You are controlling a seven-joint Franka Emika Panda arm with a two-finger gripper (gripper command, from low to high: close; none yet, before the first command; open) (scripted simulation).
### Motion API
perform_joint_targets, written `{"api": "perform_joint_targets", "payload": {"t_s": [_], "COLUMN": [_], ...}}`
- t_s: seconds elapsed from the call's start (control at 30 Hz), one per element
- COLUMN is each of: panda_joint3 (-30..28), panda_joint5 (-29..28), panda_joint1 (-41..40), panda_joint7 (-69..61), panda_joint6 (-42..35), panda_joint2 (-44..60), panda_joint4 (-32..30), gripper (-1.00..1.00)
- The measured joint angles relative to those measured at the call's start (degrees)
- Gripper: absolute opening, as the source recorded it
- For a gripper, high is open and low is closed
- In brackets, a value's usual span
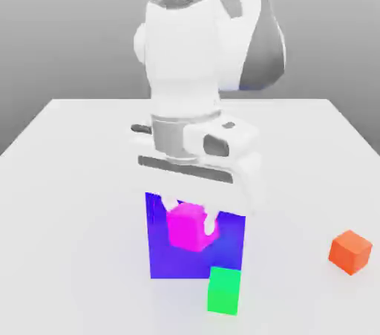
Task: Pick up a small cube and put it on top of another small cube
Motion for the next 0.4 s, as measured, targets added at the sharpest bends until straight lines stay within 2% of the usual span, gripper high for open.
{"api": "perform_joint_targets", "payload": {"t_s": [0.1,0.3,0.33,0.4], "panda_joint3": [0.4,-0.8,-0.9,-0.9], "panda_joint5": [-3.0,-5.2,-5.3,-5.3], "panda_joint1": [3.0,2.6,2.6,2.6], "panda_joint7": [-2.3,-1.5,-1.3,-1.3], "panda_joint6": [1.5,9.6,10.4,10.4], "panda_joint2": [3.5,12.4,13.3,13.3], "panda_joint4": [-0.9,-0.6,-0.6,-0.6], "gripper": [-1.0,-1.0,1.0,1.0]}}
